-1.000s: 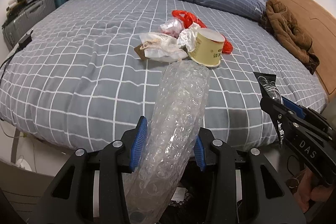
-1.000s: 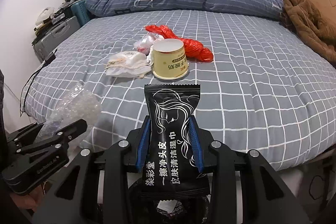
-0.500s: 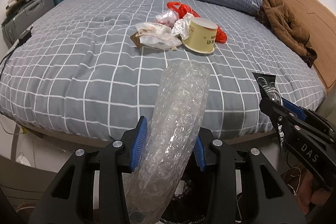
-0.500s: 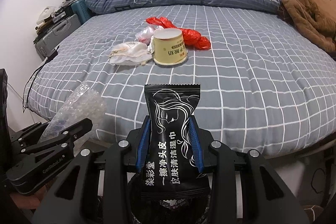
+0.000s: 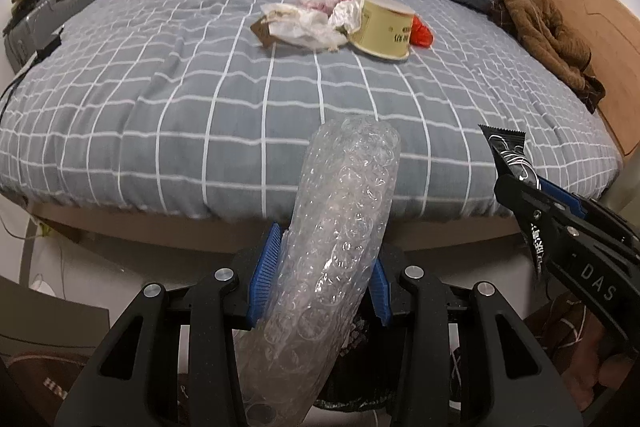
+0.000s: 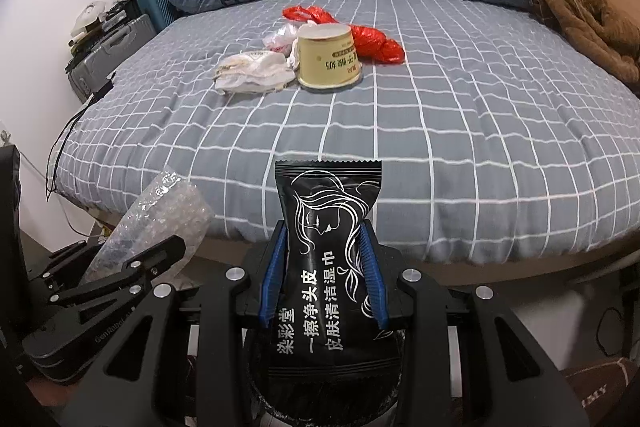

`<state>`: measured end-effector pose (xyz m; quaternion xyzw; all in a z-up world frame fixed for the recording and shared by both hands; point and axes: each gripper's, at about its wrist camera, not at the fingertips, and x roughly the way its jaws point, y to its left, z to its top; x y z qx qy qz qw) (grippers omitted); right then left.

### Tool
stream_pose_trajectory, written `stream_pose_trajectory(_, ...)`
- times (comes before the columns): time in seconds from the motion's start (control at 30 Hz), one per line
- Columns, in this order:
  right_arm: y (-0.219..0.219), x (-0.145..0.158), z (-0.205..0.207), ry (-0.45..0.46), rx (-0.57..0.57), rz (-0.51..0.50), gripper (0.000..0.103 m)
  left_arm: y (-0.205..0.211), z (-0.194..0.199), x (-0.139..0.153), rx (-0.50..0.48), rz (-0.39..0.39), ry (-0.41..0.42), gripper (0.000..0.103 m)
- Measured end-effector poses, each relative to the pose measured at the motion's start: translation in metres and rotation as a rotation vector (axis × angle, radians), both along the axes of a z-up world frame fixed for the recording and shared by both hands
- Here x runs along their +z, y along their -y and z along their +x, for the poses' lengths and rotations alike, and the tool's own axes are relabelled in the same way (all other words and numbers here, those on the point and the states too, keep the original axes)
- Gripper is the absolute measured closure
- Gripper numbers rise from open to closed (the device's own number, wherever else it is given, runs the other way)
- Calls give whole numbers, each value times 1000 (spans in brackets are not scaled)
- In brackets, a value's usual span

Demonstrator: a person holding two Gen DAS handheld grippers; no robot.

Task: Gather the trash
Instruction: 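Carry the wipe packet and bubble-wrap bag off the bed over the trash bin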

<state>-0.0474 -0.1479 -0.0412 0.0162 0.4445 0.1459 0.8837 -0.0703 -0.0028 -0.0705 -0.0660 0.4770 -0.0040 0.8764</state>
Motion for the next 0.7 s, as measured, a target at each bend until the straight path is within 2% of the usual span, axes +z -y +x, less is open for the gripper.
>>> stream_pose_trajectory(0.5, 1, -37, -29, -95, 5, -3, 68, -3, -30, -34, 12, -7, -81, 63)
stream_pose_trajectory(0.7, 4, -62, -33, -139, 3, -19, 68, -7, -40, -59, 13, -1, -138, 63)
